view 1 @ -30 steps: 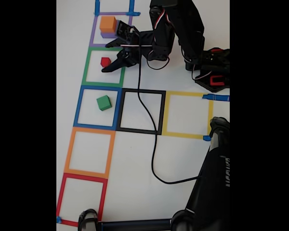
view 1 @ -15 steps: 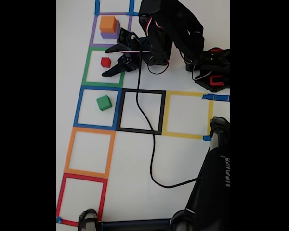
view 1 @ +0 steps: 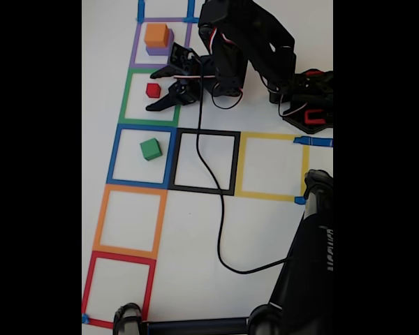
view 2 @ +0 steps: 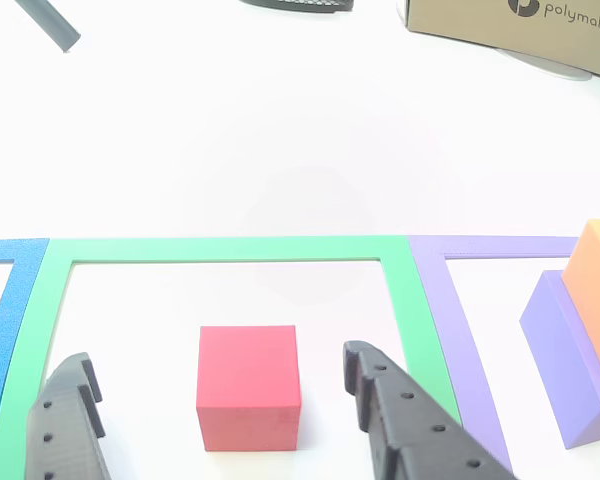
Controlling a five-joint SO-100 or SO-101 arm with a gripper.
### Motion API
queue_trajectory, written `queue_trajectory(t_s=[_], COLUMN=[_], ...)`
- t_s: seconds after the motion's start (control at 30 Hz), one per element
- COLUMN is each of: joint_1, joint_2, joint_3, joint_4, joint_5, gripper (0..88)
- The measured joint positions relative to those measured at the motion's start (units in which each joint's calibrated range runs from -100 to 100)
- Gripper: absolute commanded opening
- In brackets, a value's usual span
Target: Tower of hanoi
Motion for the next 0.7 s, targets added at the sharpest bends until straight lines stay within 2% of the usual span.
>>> queue_trajectory(t_s=[0.23,0.7], joint_1=[0.0,0.0], joint_2=[0.0,0.0], joint_3=[0.27,0.8], joint_4=[0.0,0.0], joint_5=[0.0,0.0], gripper=[25.0,16.3])
